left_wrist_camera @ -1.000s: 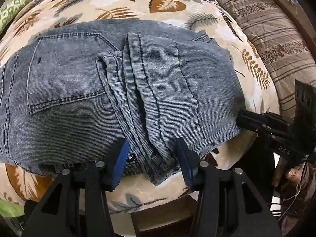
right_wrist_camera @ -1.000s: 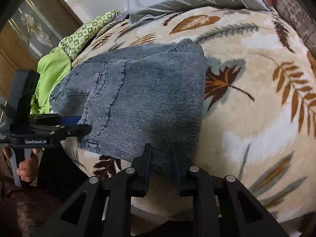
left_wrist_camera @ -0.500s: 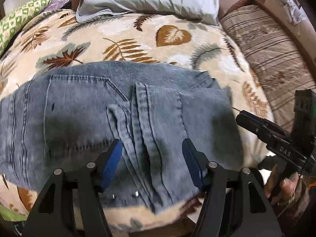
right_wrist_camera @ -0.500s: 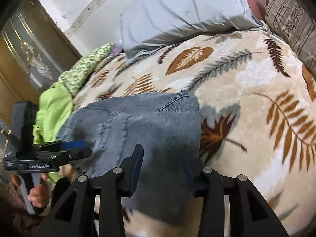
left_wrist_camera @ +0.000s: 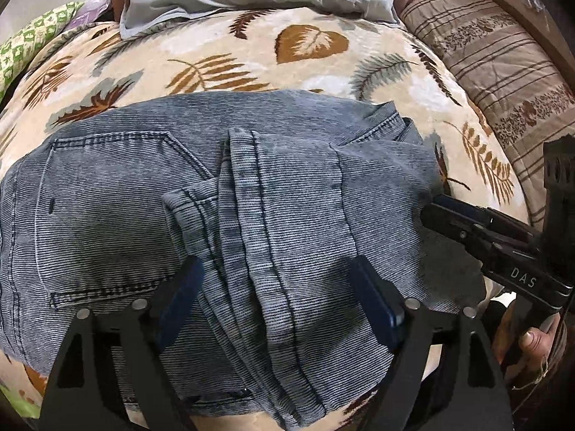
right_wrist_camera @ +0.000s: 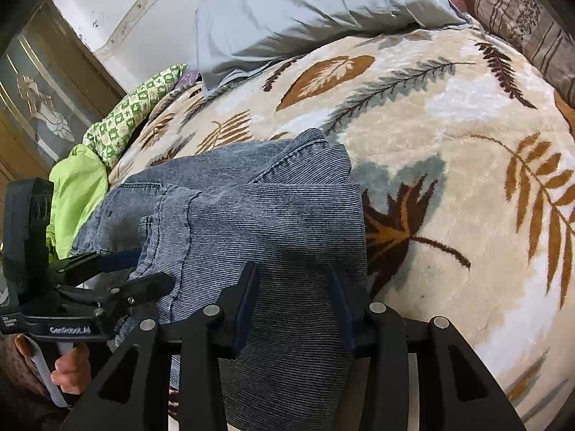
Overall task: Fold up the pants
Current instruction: 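Open both tools and press the folded jeans flat, then grasp the folded jeans edge with the right tool and lift it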
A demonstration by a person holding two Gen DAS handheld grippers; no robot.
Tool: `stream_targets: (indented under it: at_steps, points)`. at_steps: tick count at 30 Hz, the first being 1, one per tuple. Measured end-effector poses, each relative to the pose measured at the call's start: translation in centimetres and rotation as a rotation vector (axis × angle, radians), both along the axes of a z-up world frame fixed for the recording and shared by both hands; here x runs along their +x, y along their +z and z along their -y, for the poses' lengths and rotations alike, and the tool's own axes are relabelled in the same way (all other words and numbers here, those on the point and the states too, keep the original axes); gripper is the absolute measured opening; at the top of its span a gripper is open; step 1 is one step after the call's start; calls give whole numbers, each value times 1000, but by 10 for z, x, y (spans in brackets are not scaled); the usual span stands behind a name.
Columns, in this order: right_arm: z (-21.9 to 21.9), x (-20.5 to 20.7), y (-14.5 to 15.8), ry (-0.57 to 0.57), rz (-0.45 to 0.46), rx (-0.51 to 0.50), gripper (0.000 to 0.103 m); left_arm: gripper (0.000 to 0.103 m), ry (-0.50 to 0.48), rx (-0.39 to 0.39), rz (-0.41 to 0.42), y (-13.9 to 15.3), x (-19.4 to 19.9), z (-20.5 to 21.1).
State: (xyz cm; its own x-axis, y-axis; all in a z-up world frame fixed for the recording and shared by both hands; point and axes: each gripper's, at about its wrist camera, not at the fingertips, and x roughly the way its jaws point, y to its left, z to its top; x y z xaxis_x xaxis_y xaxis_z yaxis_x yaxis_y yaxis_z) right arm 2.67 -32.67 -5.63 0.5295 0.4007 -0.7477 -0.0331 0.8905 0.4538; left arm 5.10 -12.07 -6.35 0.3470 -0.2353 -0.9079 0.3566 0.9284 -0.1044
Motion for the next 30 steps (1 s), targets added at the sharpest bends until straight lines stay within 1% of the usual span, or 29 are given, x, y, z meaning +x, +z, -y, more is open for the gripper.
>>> stream_targets:
  at_steps: [3,7,8,11,12,14,15,17,21,24,26,28,30]
  points:
    - [-4,1,1,-12,-1,-12,48,84,-18,-4,0,1,-1,-1]
    - [-15,3,3,-18,6,-42,61,84,-21,3,-9,1,-2,-4]
    - [-18,3,4,-15,8,-56,64,84,-13,4,-13,2,-4,-5]
    - [-26,4,5,-3,9,-94,69,84,29,-10,-8,7,-6,-16]
    - [-27,4,6,0,9,-100,70,84,47,-2,7,9,-7,-19]
    - [-28,4,6,0,9,-104,70,84,76,43,31,9,-6,-22]
    - [-28,4,6,0,9,-102,70,84,78,74,31,7,-5,-22]
    - [-28,5,6,-3,9,-99,70,84,71,108,26,2,-6,-20]
    - [-28,3,10,-14,6,-108,70,84,78,138,36,8,-7,-22]
    - [-28,-1,19,-28,7,-106,70,84,120,155,78,26,-2,-43]
    - [-31,-3,27,-29,14,-103,70,84,181,129,94,45,5,-76]
    - [-42,-4,37,-10,30,-112,74,84,240,91,86,59,12,-115]
    - [-63,-2,49,30,47,-122,77,84,297,52,69,68,19,-155]
